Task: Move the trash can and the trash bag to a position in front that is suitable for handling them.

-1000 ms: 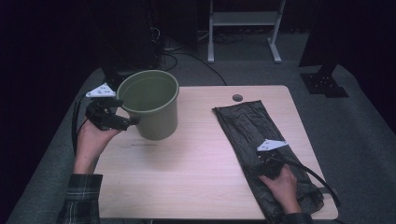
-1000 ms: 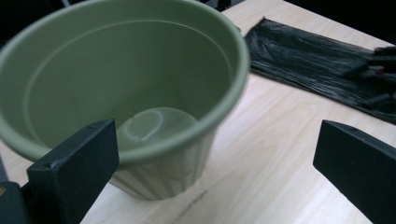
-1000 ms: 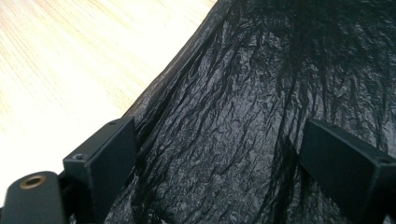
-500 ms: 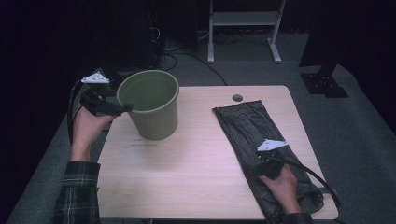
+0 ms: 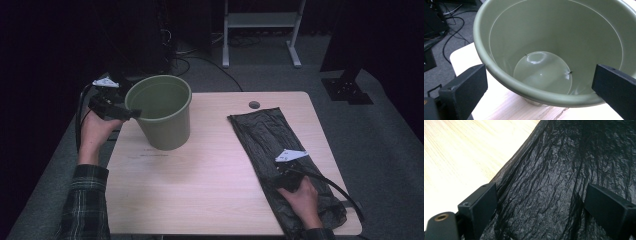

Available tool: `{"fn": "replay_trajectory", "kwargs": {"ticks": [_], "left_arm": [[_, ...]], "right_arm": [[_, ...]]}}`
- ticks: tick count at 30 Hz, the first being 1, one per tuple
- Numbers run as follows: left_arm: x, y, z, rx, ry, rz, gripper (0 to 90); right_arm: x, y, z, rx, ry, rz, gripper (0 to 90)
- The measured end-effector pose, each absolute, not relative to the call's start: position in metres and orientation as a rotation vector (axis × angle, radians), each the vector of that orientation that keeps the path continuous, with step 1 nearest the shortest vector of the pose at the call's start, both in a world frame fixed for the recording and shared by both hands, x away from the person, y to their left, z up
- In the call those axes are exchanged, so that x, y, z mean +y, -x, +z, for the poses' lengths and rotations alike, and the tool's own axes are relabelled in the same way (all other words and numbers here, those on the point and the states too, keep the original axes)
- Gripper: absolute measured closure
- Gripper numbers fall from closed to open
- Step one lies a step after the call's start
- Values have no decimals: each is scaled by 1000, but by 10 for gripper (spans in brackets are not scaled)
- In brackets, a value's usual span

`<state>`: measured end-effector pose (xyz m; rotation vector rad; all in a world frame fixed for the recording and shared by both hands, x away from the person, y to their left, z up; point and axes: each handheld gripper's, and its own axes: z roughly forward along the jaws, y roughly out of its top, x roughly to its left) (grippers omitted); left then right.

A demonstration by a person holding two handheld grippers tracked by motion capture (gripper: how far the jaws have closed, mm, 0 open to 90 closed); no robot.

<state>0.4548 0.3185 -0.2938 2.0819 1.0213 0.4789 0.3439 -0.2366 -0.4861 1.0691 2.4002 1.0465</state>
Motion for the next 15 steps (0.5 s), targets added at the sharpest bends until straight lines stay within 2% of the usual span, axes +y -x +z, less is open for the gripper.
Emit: {"fn": "replay_trajectory", "kwargs": {"ticks": [15], "left_arm": [[317,-471,-306,1037,-2078,471,0]], "right_arm": [[-237,-344,-486,2401,-1069,1047,97]]}}
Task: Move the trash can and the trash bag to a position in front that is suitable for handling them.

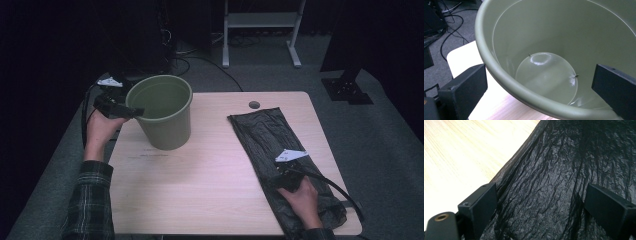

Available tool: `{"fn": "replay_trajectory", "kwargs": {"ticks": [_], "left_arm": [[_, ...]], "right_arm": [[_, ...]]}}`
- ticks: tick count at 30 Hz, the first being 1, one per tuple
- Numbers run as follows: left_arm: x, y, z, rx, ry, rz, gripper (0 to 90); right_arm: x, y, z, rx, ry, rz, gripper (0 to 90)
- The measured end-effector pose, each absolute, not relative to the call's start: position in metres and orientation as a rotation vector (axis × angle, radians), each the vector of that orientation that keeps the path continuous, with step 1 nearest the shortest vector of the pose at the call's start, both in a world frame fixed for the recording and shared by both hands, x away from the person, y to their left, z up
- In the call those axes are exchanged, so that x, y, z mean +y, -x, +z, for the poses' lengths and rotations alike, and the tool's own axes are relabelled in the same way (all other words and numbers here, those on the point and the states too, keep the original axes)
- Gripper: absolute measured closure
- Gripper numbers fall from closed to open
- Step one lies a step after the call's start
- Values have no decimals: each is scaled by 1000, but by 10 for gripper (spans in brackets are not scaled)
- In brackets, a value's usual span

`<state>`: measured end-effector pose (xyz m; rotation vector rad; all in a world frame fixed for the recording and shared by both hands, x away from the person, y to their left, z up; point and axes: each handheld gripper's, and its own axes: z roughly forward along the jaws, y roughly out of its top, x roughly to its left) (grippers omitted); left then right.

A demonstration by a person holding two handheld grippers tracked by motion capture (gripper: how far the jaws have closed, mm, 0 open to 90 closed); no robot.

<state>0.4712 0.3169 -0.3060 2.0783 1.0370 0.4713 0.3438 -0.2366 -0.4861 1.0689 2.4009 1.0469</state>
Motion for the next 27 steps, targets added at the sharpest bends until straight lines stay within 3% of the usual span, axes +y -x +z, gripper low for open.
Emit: {"fn": "replay_trajectory", "kwargs": {"ticks": [27], "left_arm": [[273,-429,-310,869,-2104,407,0]], "right_arm": [[-237,-344,-486,2400,-1068,1047,97]]}}
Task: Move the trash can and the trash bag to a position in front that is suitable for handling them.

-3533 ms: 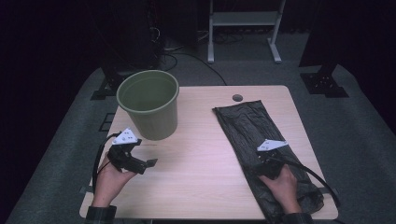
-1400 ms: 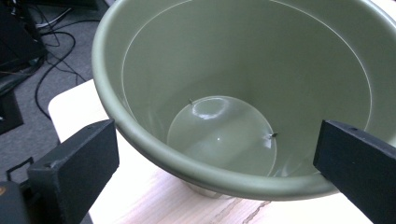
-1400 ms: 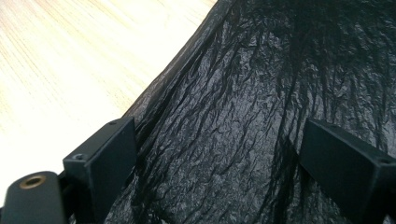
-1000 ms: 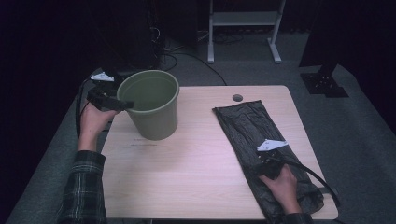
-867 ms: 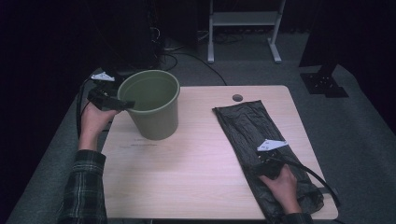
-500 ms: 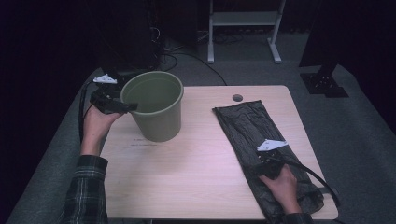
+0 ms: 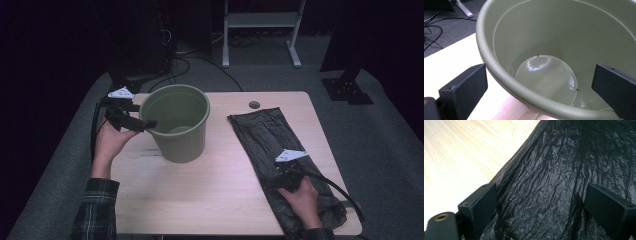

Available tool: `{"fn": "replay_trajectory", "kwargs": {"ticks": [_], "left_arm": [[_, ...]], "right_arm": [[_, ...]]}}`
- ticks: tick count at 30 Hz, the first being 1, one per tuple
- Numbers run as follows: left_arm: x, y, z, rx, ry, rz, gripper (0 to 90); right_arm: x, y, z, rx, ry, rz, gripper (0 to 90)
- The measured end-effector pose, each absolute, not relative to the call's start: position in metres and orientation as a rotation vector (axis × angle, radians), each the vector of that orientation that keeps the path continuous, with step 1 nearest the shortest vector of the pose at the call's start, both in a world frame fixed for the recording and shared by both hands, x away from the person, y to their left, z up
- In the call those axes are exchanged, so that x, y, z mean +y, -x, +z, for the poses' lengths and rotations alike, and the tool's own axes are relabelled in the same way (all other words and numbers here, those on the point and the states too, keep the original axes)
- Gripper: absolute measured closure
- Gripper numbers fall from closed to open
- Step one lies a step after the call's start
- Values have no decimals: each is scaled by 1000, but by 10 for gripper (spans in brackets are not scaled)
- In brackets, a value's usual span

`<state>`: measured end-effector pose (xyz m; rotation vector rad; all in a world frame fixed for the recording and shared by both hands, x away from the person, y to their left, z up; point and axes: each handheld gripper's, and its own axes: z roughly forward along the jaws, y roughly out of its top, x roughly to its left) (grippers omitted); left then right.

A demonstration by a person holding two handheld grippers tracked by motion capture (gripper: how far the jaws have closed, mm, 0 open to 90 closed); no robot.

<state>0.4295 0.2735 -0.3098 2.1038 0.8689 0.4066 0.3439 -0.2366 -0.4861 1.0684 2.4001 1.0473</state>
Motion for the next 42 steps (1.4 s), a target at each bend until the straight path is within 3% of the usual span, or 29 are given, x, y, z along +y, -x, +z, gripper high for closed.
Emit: {"fn": "replay_trajectory", "kwargs": {"ticks": [42], "left_arm": [[198,-352,-312,680,-2131,362,0]], "right_arm": [[-237,-344,-486,2401,-1067,1048,99]]}}
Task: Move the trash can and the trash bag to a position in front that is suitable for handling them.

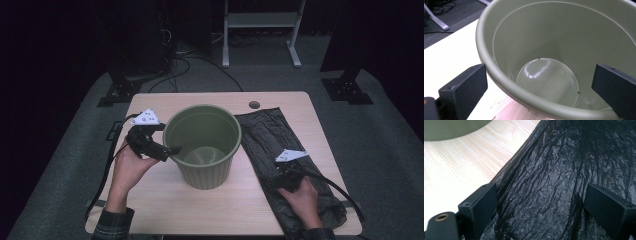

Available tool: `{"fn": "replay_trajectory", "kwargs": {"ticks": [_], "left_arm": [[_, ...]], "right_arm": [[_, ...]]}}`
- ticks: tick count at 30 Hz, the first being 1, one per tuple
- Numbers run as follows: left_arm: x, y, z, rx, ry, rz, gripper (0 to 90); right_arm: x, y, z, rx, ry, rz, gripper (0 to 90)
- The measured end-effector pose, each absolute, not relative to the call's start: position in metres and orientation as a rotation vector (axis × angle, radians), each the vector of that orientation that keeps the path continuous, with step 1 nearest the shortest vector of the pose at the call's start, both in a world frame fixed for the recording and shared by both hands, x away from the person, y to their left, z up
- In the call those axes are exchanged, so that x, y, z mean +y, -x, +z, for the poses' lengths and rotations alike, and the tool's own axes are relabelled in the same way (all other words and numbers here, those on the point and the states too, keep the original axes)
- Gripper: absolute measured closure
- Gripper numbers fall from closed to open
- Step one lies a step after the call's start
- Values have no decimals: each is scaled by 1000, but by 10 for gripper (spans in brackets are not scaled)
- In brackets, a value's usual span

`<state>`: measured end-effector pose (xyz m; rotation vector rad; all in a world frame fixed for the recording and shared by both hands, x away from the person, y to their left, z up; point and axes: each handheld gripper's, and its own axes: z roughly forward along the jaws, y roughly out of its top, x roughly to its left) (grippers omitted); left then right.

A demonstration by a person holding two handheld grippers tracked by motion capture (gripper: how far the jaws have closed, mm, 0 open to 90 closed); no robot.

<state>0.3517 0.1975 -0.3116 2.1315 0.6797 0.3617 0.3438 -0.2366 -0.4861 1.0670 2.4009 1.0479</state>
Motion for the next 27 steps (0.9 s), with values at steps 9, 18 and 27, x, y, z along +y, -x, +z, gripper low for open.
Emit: {"fn": "replay_trajectory", "kwargs": {"ticks": [9,18,27], "left_arm": [[180,-343,-312,699,-2125,371,0],[175,-342,-316,712,-2095,334,0],[191,-338,-301,708,-2028,363,0]], "right_arm": [[-237,-344,-486,2401,-1067,1048,99],[-237,-344,-486,2401,-1068,1048,99],[-237,-344,-486,2402,-1067,1048,99]]}}
